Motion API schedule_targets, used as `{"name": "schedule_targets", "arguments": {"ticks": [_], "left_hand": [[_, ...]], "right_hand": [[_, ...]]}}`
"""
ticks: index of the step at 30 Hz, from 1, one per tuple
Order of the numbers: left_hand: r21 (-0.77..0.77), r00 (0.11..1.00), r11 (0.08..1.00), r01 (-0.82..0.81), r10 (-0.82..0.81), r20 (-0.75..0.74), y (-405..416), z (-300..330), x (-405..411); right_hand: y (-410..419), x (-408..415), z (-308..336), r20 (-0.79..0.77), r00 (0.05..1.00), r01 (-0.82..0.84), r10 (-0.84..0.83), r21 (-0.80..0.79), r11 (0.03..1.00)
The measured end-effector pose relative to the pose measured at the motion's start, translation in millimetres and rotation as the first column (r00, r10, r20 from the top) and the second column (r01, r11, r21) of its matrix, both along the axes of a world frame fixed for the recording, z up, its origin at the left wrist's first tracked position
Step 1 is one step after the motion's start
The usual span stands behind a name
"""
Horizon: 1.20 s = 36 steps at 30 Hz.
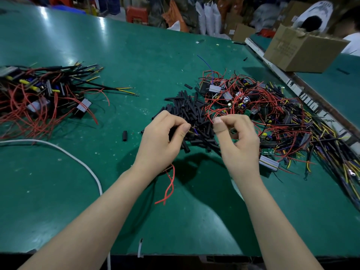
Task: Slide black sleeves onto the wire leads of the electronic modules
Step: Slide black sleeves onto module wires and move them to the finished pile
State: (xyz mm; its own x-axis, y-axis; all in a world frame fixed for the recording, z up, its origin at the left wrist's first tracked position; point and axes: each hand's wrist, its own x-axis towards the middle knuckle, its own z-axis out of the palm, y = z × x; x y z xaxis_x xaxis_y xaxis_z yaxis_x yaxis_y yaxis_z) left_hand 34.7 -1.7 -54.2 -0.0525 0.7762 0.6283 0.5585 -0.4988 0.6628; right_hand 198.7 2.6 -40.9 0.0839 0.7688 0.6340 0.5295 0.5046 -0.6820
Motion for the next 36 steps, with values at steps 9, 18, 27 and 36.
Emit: {"name": "schedule_targets", "arguments": {"ticks": [9, 18, 27, 36], "left_hand": [[-0.062, 0.999, 0.998, -0.019, 0.022, 0.045, 0, 2, 1], [0.004, 0.998, 0.999, 0.047, -0.046, -0.029, 0, 1, -1], [0.109, 0.998, 0.994, -0.031, 0.035, -0.043, -1, -5, 4], [0.103, 0.996, 0.993, 0.063, -0.057, -0.063, -2, -2, 1]], "right_hand": [[-5, -11, -13, 0.391, 0.915, 0.006, -0.095, 0.222, 0.975], [-8, -18, -11, 0.272, 0.962, -0.051, 0.022, 0.1, 0.994], [-11, -29, -14, 0.254, 0.966, -0.019, 0.05, -0.122, 0.992], [-8, -16, -5, 0.087, 0.952, -0.211, 0.294, -0.511, 0.833]]}}
